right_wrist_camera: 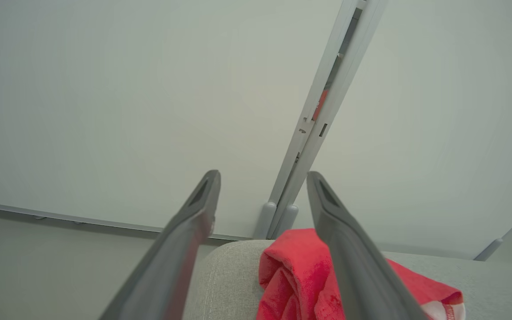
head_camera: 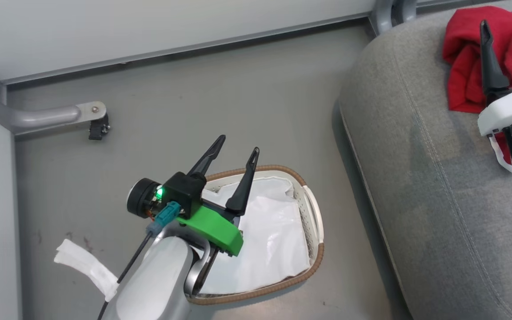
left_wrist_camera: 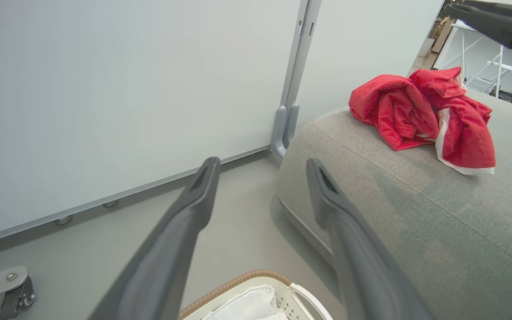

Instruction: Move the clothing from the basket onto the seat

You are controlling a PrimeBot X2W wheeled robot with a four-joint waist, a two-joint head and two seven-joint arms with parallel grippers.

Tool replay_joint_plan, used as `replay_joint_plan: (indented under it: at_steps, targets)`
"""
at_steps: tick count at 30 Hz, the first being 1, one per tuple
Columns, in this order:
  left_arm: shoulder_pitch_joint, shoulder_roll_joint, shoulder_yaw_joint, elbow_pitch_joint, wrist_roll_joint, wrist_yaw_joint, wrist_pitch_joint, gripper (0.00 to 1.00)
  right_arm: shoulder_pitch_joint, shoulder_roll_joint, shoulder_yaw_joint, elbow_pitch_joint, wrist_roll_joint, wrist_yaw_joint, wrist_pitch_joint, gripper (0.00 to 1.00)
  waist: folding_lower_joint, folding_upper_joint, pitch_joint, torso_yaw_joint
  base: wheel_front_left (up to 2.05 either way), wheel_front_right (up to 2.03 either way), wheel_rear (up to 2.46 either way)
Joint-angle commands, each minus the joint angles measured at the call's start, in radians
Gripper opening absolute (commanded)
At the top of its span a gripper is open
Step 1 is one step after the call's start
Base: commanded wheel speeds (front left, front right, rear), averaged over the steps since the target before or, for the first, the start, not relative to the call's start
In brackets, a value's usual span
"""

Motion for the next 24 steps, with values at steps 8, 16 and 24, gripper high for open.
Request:
replay_joint_plan:
  at_steps: [8,16,24]
  targets:
    - [0.127,-0.005,0.19,-0.03,0.01,0.034,0.0,1.0,0.135,0.142,-0.056,-0.053,-0.002,-0.001,-0.005,1.0,0.0001,0.0,-0.136,0.134,0.0,0.0,0.0]
    - [0.257,-0.009,0.353,-0.059,0.045,0.046,0.0,1.0,0.299,0.27,-0.106,-0.121,-0.005,-0.001,-0.005,1.0,0.0001,0.0,-0.183,0.156,0.0,0.0,0.0]
    - [0.363,-0.012,0.425,-0.063,0.057,0.032,0.0,1.0,0.479,0.298,-0.114,-0.179,-0.019,-0.001,-0.005,1.0,0.0001,0.0,-0.232,0.166,0.0,0.0,0.0]
